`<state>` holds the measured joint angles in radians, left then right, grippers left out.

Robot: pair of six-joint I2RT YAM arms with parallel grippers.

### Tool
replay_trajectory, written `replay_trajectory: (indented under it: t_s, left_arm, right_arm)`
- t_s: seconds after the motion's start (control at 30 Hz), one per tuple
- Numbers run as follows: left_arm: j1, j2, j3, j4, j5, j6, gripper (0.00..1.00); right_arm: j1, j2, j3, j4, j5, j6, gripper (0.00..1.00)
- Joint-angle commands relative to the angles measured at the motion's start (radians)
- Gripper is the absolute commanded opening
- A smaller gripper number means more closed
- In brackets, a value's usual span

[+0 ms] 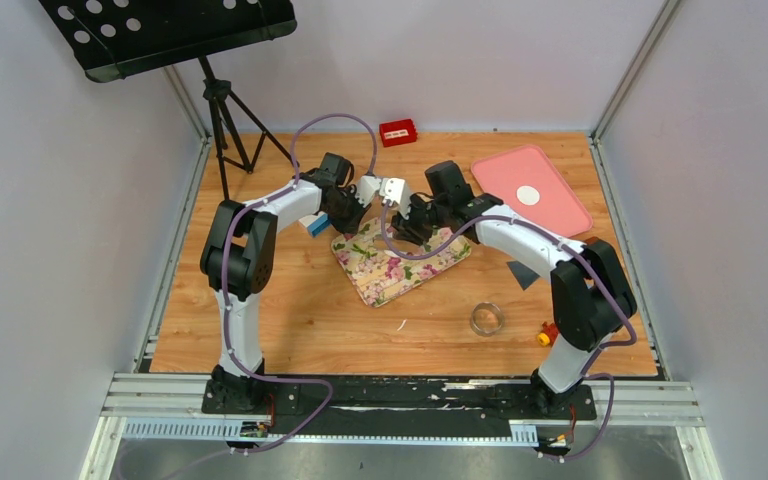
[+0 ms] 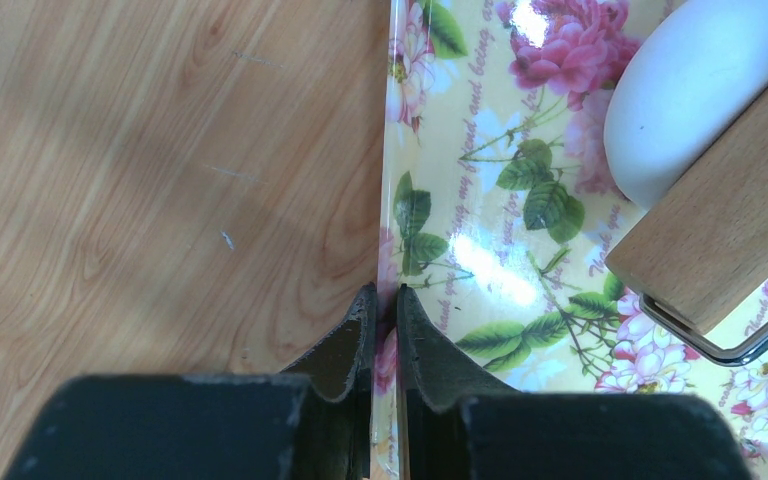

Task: Roll out the dumpling wrappers from the dough
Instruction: Flatten out the dough on the work surface.

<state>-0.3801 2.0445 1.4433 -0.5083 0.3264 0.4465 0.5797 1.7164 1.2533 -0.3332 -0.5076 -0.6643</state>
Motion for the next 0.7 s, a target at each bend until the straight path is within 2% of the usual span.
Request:
replay_trajectory:
  t_s: [0.0,0.67]
  left_arm:
    - [-0.002,0.074,-0.021,-0.077,-0.067,0.003,0.00]
    - [-0.002,0.075,-0.021,-0.077,-0.068,0.001,0.00]
  right_arm:
    - [-0.008,0.043,-0.057,-0.130,-0.013,0.000,0.00]
    - [-0.007,0.061,-0.071,-0.195,-0.050,-0.027,0.00]
